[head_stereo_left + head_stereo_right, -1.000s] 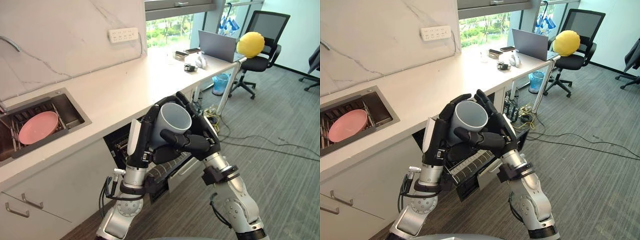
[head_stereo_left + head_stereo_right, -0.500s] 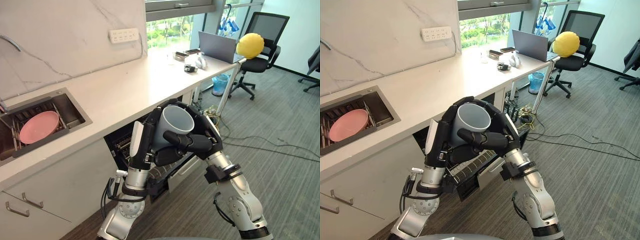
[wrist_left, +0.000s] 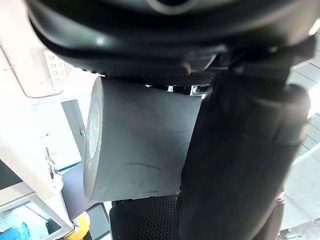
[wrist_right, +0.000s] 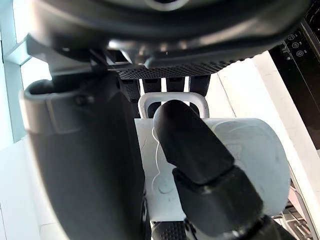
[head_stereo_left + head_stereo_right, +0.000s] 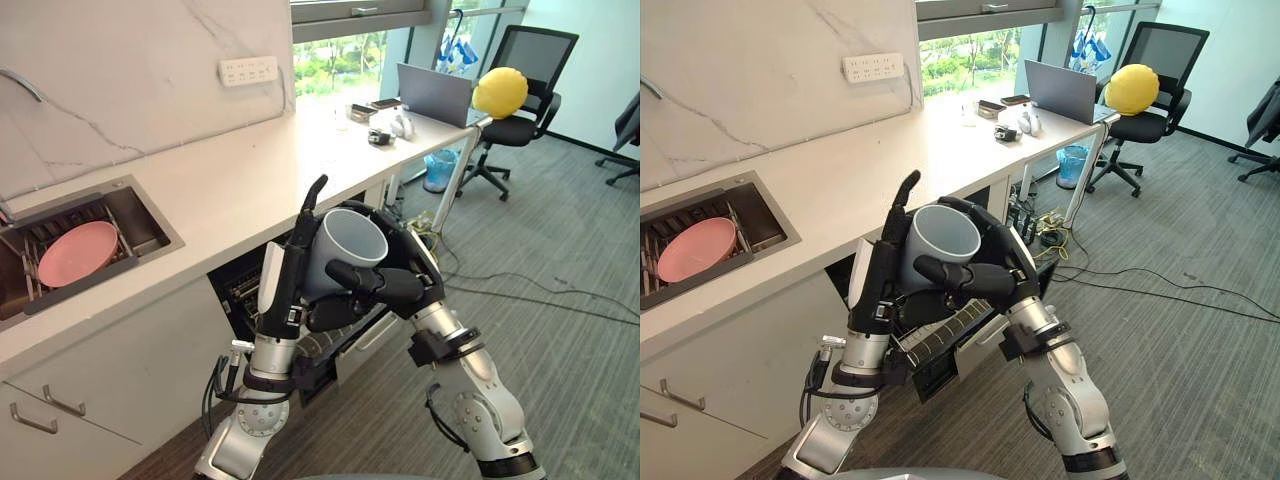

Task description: Walk over to the sink, pick up the cup, carry it to the dishwasher, place the cup inside the dishwasher, then close the dishwasher door

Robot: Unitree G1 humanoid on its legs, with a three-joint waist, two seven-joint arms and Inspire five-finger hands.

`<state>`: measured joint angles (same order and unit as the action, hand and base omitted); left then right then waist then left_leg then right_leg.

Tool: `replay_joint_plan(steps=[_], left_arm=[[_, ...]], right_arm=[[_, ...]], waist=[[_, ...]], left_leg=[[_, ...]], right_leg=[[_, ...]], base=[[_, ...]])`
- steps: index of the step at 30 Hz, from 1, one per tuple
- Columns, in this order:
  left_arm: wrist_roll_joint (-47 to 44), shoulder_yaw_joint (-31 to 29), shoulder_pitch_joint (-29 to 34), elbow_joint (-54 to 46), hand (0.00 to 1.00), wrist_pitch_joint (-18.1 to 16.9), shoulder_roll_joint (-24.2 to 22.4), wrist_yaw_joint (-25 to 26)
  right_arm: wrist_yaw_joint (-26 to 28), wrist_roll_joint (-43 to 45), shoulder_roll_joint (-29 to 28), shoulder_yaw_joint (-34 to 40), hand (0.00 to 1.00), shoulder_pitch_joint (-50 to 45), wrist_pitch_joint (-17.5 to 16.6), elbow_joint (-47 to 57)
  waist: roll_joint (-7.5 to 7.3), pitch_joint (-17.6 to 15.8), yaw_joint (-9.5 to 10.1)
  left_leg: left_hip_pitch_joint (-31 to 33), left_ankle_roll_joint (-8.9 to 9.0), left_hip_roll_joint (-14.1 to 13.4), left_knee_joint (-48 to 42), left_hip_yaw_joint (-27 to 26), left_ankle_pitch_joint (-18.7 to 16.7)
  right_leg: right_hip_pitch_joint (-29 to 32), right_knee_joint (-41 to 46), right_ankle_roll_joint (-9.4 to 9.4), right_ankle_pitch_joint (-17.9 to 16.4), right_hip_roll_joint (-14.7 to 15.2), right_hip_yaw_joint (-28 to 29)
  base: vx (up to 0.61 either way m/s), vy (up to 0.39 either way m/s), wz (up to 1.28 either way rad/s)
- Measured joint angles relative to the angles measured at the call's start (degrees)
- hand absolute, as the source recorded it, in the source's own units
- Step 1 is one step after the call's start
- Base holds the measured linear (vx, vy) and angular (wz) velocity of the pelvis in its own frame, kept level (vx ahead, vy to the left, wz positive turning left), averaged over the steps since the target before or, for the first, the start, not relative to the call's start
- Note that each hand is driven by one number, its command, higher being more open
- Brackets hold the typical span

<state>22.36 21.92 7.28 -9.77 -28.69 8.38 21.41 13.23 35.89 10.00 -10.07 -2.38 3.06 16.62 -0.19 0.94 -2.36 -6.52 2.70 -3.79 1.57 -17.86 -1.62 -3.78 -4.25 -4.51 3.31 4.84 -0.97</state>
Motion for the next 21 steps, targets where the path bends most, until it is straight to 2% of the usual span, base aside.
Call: replay_joint_plan(steps=[11,17,21], left_arm=[[0.2,-0.2,0.1,-1.1,1.0,0.0,-0.5,0.6],[2.2,-0.5,0.2,-1.0,1.0,0.0,-0.5,1.0],[3.9,-0.9,0.7,-1.0,1.0,0.0,-0.7,1.4]], right_arm=[[-0.4,1.6,-1.1,-0.3,0.0,0.0,-1.2,-0.1],[0.2,7.8,-1.4,-0.4,0.0,-0.6,-1.2,-1.9],[1.1,11.8,-4.0,-0.5,0.0,-1.6,-1.2,-3.8]], waist=[[0.0,0.0,-0.05],[0.01,0.0,-0.06],[0.02,0.0,-0.1]], left_leg=[[-0.1,0.02,0.0,0.2,0.0,0.1],[-0.1,0.03,0.0,0.4,0.0,0.2],[-0.3,0.07,0.0,1.0,0.1,0.6]], right_leg=[[0.0,0.0,0.0,0.0,0.0,0.0],[0.1,0.0,0.0,0.0,0.0,-0.1],[0.1,0.0,0.0,0.0,-0.1,-0.2]], base=[[-0.01,-0.012,0.0],[0.0,0.0,0.0],[0.0,0.0,0.0]])
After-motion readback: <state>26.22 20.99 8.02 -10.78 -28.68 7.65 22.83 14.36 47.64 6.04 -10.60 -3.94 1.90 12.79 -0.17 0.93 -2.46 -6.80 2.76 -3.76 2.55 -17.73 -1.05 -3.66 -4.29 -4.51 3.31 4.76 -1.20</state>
